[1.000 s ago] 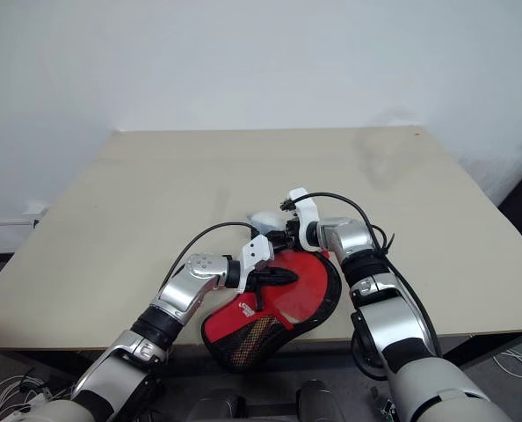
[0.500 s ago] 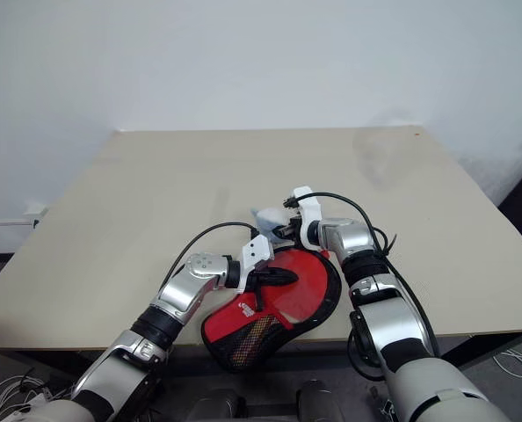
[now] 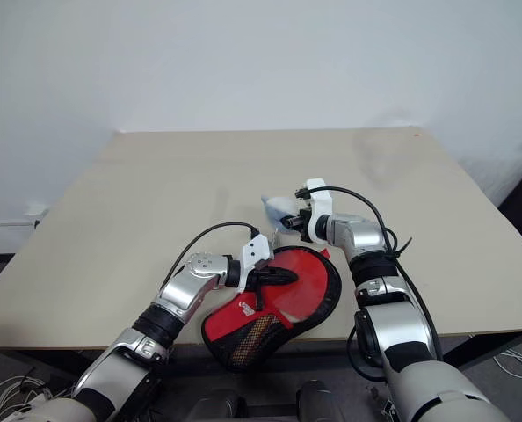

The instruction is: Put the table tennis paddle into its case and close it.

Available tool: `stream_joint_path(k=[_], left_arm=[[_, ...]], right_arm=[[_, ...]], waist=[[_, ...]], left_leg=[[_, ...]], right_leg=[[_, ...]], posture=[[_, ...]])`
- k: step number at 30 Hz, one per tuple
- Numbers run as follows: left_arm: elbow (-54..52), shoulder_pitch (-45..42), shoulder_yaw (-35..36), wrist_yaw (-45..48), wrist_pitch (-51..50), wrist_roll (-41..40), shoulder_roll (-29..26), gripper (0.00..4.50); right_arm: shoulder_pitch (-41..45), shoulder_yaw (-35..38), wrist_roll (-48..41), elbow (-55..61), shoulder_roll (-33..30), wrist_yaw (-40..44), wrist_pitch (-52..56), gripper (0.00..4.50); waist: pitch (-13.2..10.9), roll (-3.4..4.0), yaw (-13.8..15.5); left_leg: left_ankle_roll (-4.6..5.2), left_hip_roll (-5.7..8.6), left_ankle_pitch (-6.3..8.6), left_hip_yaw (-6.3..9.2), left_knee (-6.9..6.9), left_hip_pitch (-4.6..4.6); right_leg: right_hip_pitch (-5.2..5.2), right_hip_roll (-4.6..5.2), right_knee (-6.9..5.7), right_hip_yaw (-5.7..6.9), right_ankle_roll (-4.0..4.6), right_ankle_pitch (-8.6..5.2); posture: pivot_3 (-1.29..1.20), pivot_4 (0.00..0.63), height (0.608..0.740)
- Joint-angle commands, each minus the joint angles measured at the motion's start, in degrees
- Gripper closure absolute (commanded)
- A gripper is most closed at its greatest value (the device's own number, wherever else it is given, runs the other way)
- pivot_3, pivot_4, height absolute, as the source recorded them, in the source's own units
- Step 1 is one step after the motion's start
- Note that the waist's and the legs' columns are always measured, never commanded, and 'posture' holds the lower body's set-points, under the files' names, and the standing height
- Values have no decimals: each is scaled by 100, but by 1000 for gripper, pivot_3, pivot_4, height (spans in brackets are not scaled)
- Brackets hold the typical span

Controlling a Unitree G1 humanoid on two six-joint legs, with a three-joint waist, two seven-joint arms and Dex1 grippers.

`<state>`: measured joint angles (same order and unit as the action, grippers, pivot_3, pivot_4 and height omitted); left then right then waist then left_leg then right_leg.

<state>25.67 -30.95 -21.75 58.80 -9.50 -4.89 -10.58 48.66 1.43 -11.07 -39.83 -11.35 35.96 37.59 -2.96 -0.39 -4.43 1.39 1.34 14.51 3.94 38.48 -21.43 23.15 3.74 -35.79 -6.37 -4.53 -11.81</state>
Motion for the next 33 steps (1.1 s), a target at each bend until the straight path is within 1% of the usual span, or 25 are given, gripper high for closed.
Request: stream_joint_path(k=[1,4,12,16,25,33], left_arm=[[149,30,-98,1,-48,157,2,4500],[154,27,-102,0,-37,162,11,4500],[213,3,-112,-3,11,177,39,4500],[223,-4,-115,2,33,194,39,4500],[192,18,-98,1,34,231,38,4500],[218,7,-90,25,40,242,69,4500]], right_arm=[[9,244,-61,714,-255,-298,-3,4122],[-107,276,40,806,-417,-558,-104,4122],[-207,402,275,411,-703,-1341,-641,4122],[-396,344,349,602,-791,-1400,-733,4122],[-1257,508,349,1944,-1437,-1423,-415,4122],[-2412,477,147,3715,-2181,-941,284,4122]], waist=[[0,1,3],[-1,1,2],[-1,2,3],[-1,2,4],[-3,6,39],[-5,7,96]], left_leg=[[0,1,0,0,2,-3],[0,1,0,-2,8,-5],[1,2,0,-4,10,-5],[2,5,-1,-5,15,-7],[4,9,-2,-5,23,-7],[10,17,-5,-8,32,-15]], right_leg=[[1,0,0,0,0,0],[0,0,1,-1,0,0],[0,1,1,-3,0,0],[-1,1,2,-8,0,0],[-12,4,7,-10,-1,-1],[-17,11,14,-12,-2,-4]], posture=[[0,0,740],[0,0,740],[0,0,740],[0,0,740],[0,0,740],[0,0,740]])
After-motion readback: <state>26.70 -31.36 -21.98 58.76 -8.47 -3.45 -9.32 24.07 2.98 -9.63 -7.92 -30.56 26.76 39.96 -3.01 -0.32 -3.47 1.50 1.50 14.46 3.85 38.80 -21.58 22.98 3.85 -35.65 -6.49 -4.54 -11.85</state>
